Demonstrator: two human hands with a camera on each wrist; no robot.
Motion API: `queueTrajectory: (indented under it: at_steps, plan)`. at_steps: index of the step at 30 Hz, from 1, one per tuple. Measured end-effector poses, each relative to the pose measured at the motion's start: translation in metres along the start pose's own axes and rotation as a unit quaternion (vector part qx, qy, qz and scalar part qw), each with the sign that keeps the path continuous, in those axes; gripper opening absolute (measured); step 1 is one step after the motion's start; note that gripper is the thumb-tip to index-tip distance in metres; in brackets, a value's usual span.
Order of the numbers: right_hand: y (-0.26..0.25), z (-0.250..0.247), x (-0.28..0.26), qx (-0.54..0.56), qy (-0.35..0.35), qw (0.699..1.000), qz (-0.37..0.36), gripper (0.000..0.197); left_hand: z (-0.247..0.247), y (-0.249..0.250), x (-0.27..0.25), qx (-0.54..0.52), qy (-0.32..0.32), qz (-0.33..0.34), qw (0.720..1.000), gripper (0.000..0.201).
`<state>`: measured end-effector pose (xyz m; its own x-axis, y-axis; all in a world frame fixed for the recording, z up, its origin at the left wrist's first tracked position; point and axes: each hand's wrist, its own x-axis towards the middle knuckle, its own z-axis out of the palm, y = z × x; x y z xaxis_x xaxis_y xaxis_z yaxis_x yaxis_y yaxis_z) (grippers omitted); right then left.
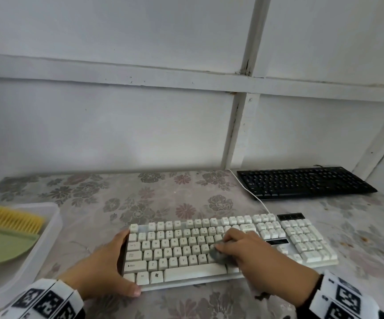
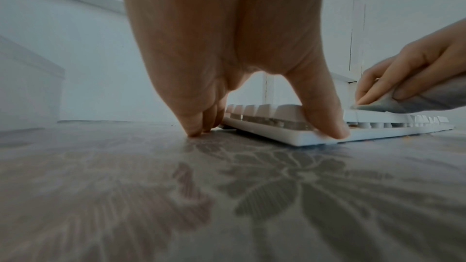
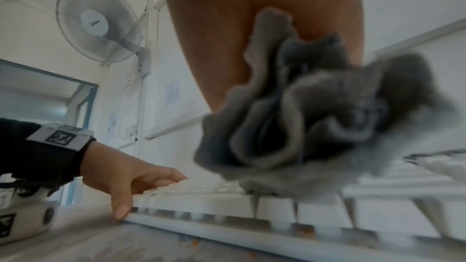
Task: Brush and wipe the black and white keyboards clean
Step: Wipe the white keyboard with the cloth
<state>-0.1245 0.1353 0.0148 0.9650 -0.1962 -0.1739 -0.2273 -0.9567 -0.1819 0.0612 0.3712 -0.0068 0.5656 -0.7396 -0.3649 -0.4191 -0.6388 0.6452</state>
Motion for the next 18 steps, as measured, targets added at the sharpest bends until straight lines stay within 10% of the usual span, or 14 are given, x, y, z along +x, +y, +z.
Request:
queueTrajectory:
  at_steps: [15, 18]
  plan:
    - [0.047, -0.024, -0.016, 0.052, 0.006, 0.987, 0.155, 0.025, -0.001, 0.000, -0.001, -0.004, -0.002, -0.005, 1.000, 0.126]
    - [0.020, -0.036, -0.013, 0.094, 0.022, 0.993, 0.067, 0.035, -0.001, -0.001, 0.000, -0.003, -0.004, -0.013, 1.000, 0.128]
